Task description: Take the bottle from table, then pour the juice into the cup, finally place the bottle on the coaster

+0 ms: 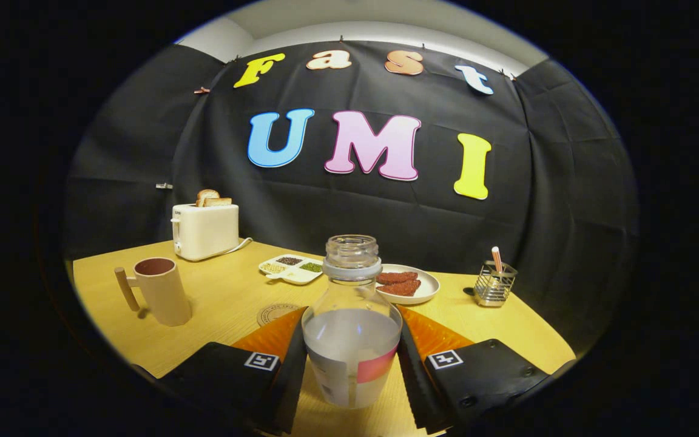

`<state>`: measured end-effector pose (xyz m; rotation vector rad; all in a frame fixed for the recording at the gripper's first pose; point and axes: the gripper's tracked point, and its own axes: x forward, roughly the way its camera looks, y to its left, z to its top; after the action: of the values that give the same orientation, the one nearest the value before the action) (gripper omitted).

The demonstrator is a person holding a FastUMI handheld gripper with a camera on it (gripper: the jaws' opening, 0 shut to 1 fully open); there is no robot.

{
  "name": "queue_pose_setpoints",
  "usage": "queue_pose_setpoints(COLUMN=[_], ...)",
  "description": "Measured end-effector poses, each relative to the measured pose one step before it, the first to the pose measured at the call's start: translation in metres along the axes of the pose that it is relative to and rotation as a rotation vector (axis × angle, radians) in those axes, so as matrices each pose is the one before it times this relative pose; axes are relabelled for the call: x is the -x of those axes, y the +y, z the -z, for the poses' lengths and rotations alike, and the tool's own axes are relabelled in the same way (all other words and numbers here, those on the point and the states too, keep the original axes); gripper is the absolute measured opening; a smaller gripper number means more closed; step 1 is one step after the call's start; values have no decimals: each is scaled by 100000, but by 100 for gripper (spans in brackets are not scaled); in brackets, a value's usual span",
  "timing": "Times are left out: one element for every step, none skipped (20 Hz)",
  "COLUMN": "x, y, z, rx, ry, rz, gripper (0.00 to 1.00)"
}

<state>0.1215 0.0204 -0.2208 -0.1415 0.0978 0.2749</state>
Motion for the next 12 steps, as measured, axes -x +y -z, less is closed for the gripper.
queue_pose_setpoints(x=[-121, -295, -339, -402, -227, -357, -376, -423, -315, -355, -179, -318], y=[113, 84, 202, 347, 344, 298, 475, 470, 593, 792, 935, 956], z=[-770, -848, -695, -446, -596, -640, -572, -364, -459, -562, -421, -391], rx=[3258, 3915, 4075, 3686, 2988, 2670, 2302, 2851, 3974, 4651, 4953, 4880], ry=[-1052, -1119, -678, -546, -535, -391, -26, 463, 154, -247, -41, 490], rz=[-970, -1148, -1515, -1686, -1526, -1345, -1767, -1290, -1066, -1688, -2088, -2096], gripper=[73, 74, 73, 73, 74, 74, 74, 74, 73, 73, 73, 73])
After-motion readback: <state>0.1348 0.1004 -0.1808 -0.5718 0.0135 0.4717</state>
